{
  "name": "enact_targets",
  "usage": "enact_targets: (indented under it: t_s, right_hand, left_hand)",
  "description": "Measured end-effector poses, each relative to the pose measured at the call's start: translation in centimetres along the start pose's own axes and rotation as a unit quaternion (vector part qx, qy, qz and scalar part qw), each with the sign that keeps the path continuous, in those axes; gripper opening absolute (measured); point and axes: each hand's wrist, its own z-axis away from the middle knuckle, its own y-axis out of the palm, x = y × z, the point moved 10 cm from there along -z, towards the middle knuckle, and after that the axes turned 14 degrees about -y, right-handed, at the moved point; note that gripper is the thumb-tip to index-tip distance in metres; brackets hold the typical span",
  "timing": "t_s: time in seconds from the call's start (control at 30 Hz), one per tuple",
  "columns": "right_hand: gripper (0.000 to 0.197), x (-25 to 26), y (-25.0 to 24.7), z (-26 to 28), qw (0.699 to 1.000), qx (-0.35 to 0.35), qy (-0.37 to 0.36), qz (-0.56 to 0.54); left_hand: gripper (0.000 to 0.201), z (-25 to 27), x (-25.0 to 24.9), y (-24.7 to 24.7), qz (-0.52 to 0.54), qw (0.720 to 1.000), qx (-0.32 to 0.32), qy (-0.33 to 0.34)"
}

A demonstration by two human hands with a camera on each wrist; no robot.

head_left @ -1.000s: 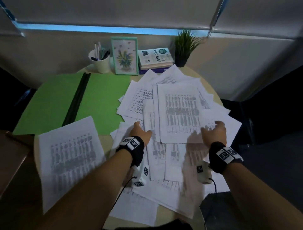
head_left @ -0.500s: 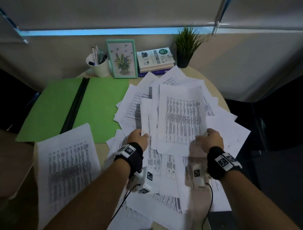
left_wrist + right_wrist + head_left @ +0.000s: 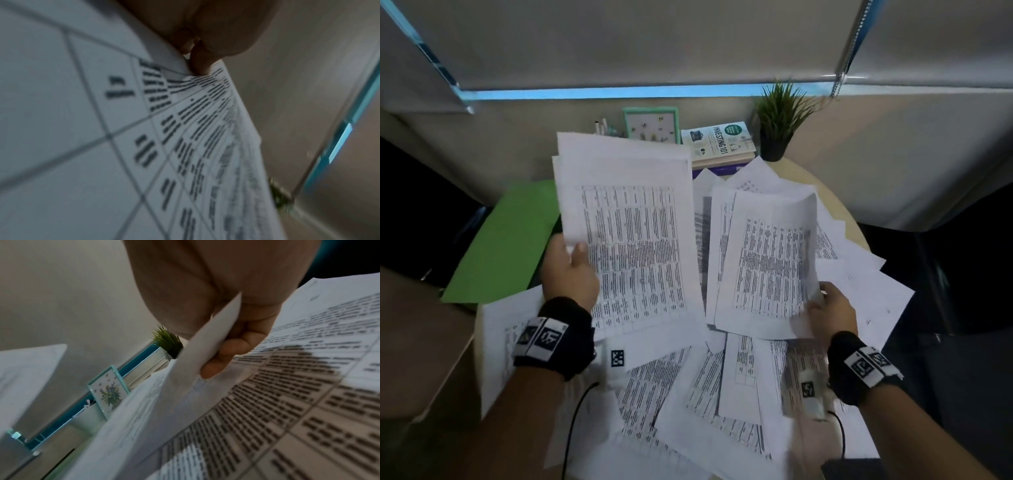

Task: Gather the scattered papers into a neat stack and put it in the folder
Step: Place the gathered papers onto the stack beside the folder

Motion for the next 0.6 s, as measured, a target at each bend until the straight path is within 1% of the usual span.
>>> enact_targets:
  t_s: [0.07, 0.13, 0.2, 0.27, 0.33, 0.4, 0.5, 0.57, 0.6]
  right_hand:
    - [0.040, 1.1, 0.3, 0.0, 1.000, -0.005, -0.020, -0.024]
    - [0.045, 1.8, 1.0, 0.0, 0.998, -0.002, -0.031, -0.046]
    - [0.046, 2.7, 1.8, 0.2, 0.995, 0.010, -0.034, -0.093]
    - [0.042, 4.2, 2.5, 0.7, 0.989, 0.022, -0.049, -0.136]
    - [0.039, 5.9, 3.2, 1.4, 0.983, 0.041, -0.074, -0.166]
    - [0.037, 7.5, 4.1, 2.3, 0.969, 0.069, -0.092, -0.217]
    - [0.032, 9.7, 5.3, 4.0, 0.936, 0.130, -0.105, -0.309]
    - [0.026, 11.5, 5.7, 5.5, 0.917, 0.175, -0.120, -0.337]
    - [0.026, 12.1, 5.9, 6.1, 0.914, 0.193, -0.133, -0.332]
  left_hand:
    - [0.007, -0.4, -0.9, -2.1, 0.041, 0.999, -0.017, 0.020]
    - [0.006, -0.6, -1.6, -3.4, 0.044, 0.998, -0.033, 0.037]
    - [0.007, -0.5, -1.7, -3.0, 0.045, 0.998, -0.013, 0.036]
    - [0.012, -0.1, -1.2, -1.3, 0.014, 0.999, 0.023, 0.026]
    - [0.017, 0.4, 0.5, 1.4, -0.015, 0.997, 0.078, -0.010]
    - [0.018, 0.9, 2.7, 4.0, -0.034, 0.990, 0.122, -0.057]
    - [0.029, 2.1, 5.6, 6.4, -0.030, 0.978, 0.160, -0.131]
    - [0.038, 2.8, 6.6, 7.1, -0.031, 0.970, 0.177, -0.165]
    - [0.045, 3.1, 7.2, 7.4, -0.031, 0.964, 0.189, -0.183]
